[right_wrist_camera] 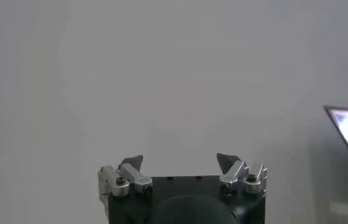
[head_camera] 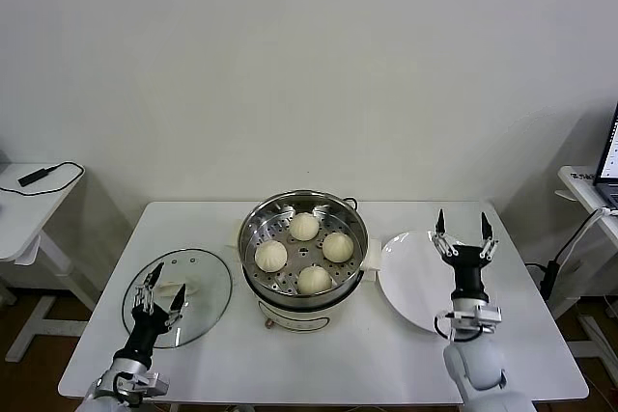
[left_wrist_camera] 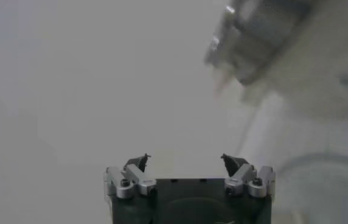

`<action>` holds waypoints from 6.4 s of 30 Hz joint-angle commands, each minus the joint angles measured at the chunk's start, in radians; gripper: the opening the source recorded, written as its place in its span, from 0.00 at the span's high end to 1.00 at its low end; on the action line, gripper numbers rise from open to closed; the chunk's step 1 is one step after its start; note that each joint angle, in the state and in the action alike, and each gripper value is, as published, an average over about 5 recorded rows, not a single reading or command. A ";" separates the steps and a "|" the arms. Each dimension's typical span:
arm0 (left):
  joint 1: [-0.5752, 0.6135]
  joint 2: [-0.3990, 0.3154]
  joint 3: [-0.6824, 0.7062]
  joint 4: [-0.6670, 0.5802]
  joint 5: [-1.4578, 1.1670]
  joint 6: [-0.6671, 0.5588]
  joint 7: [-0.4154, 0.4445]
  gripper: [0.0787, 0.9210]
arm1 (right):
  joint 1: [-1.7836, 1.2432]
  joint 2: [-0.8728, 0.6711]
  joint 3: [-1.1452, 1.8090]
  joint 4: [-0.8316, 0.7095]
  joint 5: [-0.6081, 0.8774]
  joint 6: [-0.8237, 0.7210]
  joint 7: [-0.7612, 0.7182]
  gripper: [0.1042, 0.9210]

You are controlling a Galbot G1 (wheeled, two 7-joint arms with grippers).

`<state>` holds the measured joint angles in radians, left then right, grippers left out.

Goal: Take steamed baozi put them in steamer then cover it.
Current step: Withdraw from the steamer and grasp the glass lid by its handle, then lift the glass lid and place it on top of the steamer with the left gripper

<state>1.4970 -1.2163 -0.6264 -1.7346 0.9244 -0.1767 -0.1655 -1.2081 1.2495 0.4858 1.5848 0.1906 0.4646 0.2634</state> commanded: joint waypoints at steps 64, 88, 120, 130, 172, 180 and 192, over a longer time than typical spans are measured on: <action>-0.283 -0.027 0.071 0.385 0.226 0.075 -0.093 0.56 | -0.085 0.086 0.067 0.004 -0.074 -0.009 -0.034 0.12; -0.199 0.065 0.009 -0.107 0.015 0.217 -0.026 0.86 | -0.079 0.090 0.048 0.006 -0.108 -0.007 -0.033 0.12; -0.465 -0.073 0.677 -0.305 0.298 0.596 0.266 0.86 | -0.026 0.081 0.053 -0.026 -0.076 -0.146 -0.085 0.12; -0.544 -0.103 0.729 -0.203 0.394 0.670 0.338 0.86 | -0.022 0.092 0.065 -0.034 -0.081 -0.145 -0.085 0.12; -0.552 -0.139 0.746 -0.071 0.500 0.667 0.380 0.86 | -0.014 0.097 0.081 -0.043 -0.085 -0.142 -0.087 0.12; -0.551 -0.139 0.740 -0.058 0.509 0.660 0.377 0.86 | -0.014 0.093 0.082 -0.042 -0.085 -0.142 -0.087 0.12; -0.534 -0.139 0.735 -0.076 0.518 0.642 0.400 0.86 | -0.014 0.095 0.082 -0.041 -0.088 -0.141 -0.086 0.12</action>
<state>0.9570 -1.3543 0.1091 -1.8028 1.4380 0.4726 0.2164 -1.2221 1.3440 0.5679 1.5431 0.1031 0.3225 0.1769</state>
